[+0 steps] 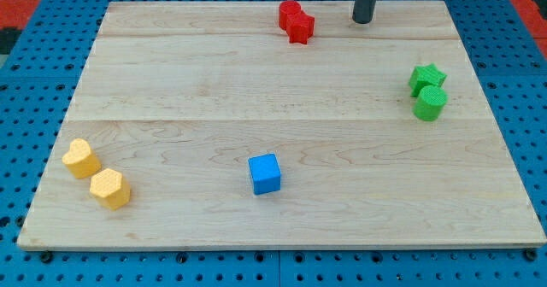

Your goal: Push the green blocks to the bottom right

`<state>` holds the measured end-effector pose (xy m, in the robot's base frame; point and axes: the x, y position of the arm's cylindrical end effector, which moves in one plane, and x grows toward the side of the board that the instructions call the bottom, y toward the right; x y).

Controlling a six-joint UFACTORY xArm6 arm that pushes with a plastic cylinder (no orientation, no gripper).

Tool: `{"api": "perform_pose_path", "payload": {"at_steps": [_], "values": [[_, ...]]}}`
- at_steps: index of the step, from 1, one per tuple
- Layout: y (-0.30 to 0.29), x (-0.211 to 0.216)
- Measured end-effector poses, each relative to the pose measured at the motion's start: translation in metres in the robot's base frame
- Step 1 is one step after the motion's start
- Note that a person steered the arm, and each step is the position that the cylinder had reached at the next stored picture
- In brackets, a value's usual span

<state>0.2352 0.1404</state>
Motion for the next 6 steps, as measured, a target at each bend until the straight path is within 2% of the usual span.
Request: {"api": "perform_pose_path", "payload": {"at_steps": [1,2,3,6], "values": [[0.0,0.007],[0.026,0.068],[0.075,0.072],[0.054,0.25]]}}
